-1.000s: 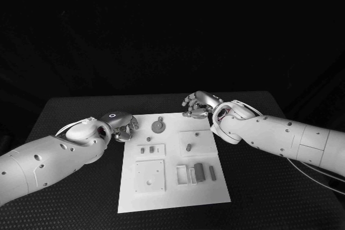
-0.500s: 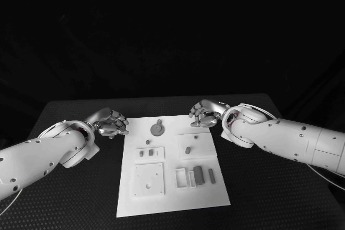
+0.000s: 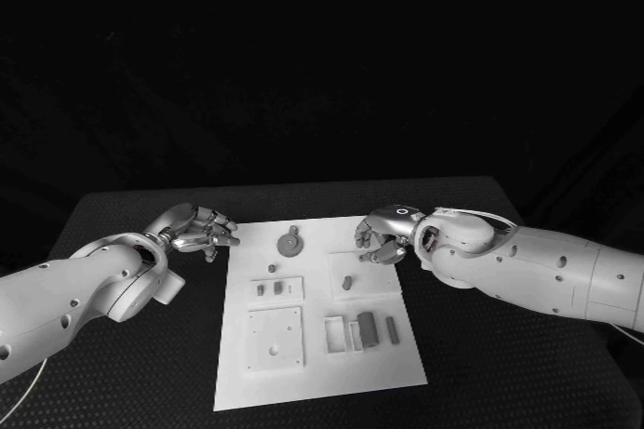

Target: Assemble the parts on the task board

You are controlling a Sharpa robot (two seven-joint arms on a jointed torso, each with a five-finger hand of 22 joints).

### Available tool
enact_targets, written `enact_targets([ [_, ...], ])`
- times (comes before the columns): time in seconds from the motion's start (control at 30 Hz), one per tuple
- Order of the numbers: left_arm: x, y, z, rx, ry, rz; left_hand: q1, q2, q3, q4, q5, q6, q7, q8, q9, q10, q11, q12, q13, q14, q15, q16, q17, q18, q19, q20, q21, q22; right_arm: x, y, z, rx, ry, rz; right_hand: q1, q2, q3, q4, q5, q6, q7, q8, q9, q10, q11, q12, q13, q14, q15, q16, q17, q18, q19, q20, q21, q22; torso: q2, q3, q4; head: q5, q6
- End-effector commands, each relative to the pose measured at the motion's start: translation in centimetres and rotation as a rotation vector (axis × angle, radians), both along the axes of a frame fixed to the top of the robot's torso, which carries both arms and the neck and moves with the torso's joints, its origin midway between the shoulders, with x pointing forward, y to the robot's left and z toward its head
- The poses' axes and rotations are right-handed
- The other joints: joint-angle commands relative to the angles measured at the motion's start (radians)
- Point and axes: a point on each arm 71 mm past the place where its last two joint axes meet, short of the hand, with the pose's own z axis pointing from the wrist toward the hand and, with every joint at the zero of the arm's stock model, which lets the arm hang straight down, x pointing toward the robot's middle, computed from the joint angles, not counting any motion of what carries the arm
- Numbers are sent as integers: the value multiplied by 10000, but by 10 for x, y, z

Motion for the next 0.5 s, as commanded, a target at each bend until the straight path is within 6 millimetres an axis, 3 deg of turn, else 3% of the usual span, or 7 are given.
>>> enact_targets([
  [0.03,0,0,2,-555,-27,-7,-68,9,-75,-13,-41,23,70,49,-17,-65,0,61,10,-53,17,-65,-13,772,-66,21,-55,-12,-2,1,-3,-1219,-478,488,113,21,27,-12,33,58,-4,-60,-72,42,113,-341,-247,160,53,173,99,142,169,-39,5,71,1,6,2,-24,18],
  [0.27,1,0,2,-559,-46,-8,-83,24,-98,-31,-41,13,73,52,-21,-82,3,69,15,-56,21,-78,-18,767,-66,22,-78,-20,-5,3,-10,-1662,-327,528,134,-15,-14,59,37,200,-37,-96,-224,359,145,-938,-751,234,82,586,349,142,401,-159,134,280,13,4,-17,-20,8],
  [0.37,1,0,2,-559,-50,-4,-86,31,-105,-38,-41,5,75,51,-23,-89,4,72,17,-54,22,-81,-19,766,-62,21,-85,-23,-7,4,-16,-1681,-240,507,130,70,0,116,38,212,-32,-123,-286,364,167,-1113,-893,237,102,682,395,142,443,-180,141,287,13,3,-11,-25,-7],
  [0.43,1,0,2,-555,-49,4,-89,33,-113,-46,-41,-6,78,48,-27,-95,5,74,18,-52,22,-83,-19,766,-58,20,-91,-25,-6,4,-16,-1628,-293,478,130,294,32,164,38,182,-12,-164,-348,357,190,-1232,-983,212,126,715,410,142,443,-183,123,282,13,5,-10,-24,-6],
  [0.5,1,1,2,-549,-52,23,-90,35,-119,-52,-41,-16,82,45,-29,-103,6,76,19,-50,23,-84,-20,766,-55,20,-96,-26,-6,4,-16,-1448,-192,388,184,744,117,179,44,140,6,-202,-393,324,217,-1331,-1051,191,150,731,414,142,423,-183,95,274,11,9,-14,-25,6],
])
